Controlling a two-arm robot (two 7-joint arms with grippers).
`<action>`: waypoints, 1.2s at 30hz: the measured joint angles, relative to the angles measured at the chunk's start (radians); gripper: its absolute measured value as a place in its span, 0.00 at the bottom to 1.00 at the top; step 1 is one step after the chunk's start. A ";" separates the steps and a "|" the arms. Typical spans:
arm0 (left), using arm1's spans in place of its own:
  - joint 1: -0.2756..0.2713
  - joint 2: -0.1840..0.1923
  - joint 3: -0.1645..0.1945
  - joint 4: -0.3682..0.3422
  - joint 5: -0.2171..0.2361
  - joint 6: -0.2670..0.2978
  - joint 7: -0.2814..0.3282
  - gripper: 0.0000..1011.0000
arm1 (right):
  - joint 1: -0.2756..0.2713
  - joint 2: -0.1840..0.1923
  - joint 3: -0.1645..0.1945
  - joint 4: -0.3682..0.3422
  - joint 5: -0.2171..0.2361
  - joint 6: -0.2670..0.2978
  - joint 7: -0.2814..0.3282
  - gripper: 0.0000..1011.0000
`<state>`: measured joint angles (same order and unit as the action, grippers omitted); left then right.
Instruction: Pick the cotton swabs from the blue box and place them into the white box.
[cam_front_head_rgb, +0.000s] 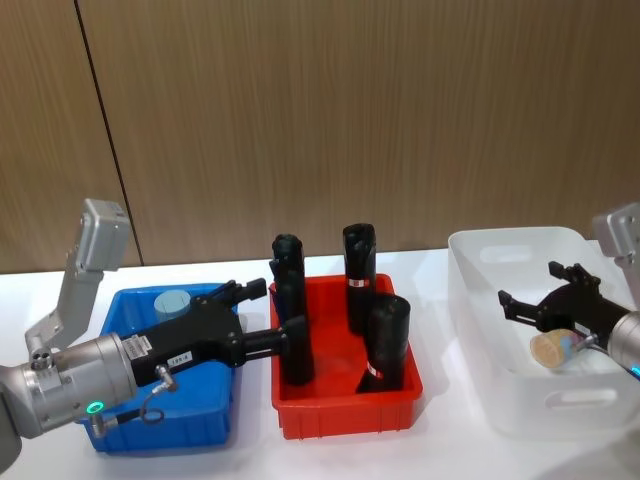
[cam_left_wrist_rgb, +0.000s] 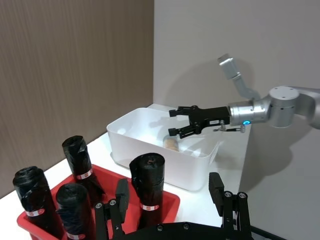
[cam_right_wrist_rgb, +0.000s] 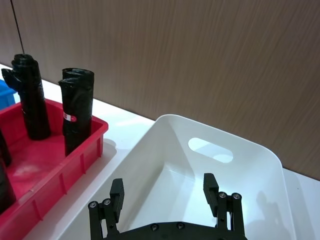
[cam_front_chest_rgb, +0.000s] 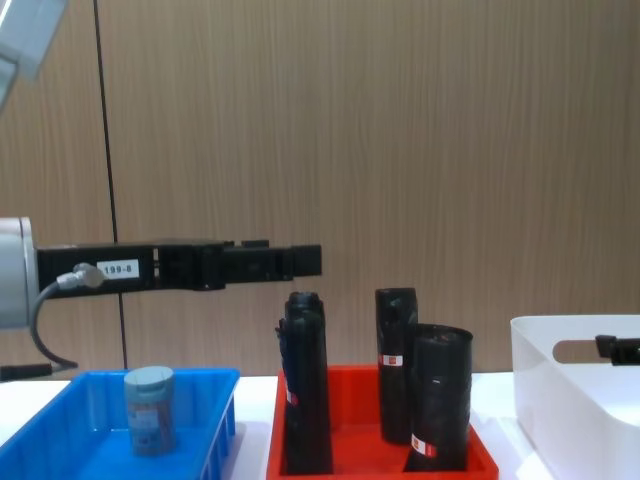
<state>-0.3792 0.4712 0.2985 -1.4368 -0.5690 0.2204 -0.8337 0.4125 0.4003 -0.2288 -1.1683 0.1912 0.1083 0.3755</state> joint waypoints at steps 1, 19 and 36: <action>0.000 0.000 0.000 0.000 0.000 0.000 0.000 0.99 | -0.008 -0.001 0.000 -0.011 0.001 -0.002 -0.006 0.99; 0.039 -0.025 0.043 -0.052 0.101 -0.057 0.224 0.99 | -0.164 -0.024 0.001 -0.230 0.037 -0.029 -0.117 0.99; 0.078 -0.049 0.084 -0.103 0.200 -0.111 0.445 0.99 | -0.320 -0.048 0.003 -0.449 0.073 -0.057 -0.232 0.99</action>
<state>-0.3012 0.4224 0.3830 -1.5399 -0.3692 0.1090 -0.3890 0.0922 0.3525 -0.2260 -1.6170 0.2640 0.0516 0.1438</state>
